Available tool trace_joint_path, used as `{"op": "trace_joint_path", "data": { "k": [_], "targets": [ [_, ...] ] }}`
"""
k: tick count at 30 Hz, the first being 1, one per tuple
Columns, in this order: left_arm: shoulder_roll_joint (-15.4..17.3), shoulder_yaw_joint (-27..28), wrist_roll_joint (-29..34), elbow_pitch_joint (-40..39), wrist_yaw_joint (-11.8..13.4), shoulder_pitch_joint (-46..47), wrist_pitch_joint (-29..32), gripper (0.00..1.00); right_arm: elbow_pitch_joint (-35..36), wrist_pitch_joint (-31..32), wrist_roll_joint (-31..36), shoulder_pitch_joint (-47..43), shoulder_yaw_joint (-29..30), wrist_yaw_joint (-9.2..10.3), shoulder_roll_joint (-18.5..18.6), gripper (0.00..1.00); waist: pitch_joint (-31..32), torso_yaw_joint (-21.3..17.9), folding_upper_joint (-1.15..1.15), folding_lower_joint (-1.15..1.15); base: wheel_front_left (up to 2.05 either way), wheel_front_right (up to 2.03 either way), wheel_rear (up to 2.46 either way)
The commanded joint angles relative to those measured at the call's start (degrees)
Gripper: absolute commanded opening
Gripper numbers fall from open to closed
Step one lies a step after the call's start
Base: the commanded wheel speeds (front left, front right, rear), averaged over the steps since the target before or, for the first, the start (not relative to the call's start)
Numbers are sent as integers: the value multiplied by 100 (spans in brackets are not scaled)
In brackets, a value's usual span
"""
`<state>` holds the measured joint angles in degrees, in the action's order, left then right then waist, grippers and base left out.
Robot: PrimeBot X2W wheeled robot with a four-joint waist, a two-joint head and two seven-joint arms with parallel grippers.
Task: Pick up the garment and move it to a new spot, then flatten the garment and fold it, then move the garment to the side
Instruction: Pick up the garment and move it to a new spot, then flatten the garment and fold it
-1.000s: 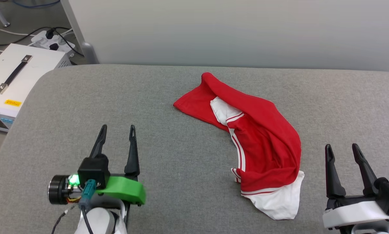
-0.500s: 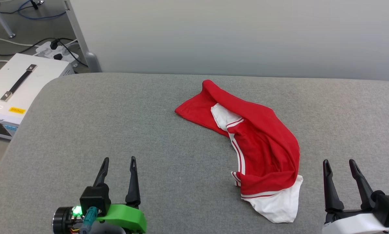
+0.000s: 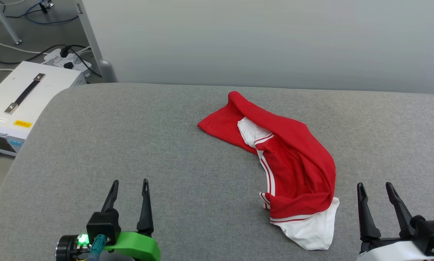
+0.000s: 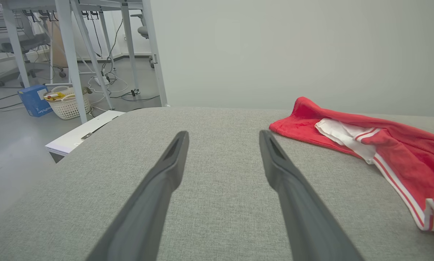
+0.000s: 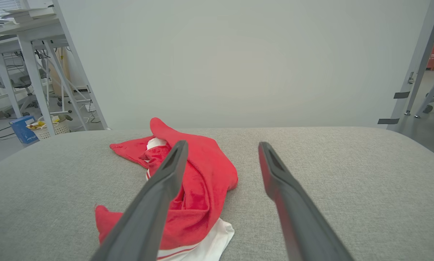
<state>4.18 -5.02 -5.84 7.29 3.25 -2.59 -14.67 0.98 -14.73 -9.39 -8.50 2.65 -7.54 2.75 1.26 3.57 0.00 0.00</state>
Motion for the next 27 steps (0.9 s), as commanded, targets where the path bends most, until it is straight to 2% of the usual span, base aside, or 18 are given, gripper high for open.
{"op": "trace_joint_path", "data": {
  "k": [1,12,20,24,27],
  "targets": [
    [-34,29,47,25,-45,-99,-32,100,-20,-27,-50,-89,-8,5,13,100,2,3,0,0,0,0,0],
    [-100,111,123,57,-145,-114,-33,100,21,-27,66,-48,22,5,13,100,-12,11,0,0,0,0,0],
    [-118,106,153,81,-180,-86,-33,100,585,-27,277,376,126,5,13,100,-75,-2,0,0,0,0,0],
    [-122,110,159,85,-191,-60,-33,100,860,-27,315,831,-63,5,13,100,-137,-31,0,0,0,0,0],
    [-125,105,167,85,-199,-27,-33,100,842,-27,152,1188,-533,5,317,100,-185,-31,0,0,0,0,0]
  ]
}}
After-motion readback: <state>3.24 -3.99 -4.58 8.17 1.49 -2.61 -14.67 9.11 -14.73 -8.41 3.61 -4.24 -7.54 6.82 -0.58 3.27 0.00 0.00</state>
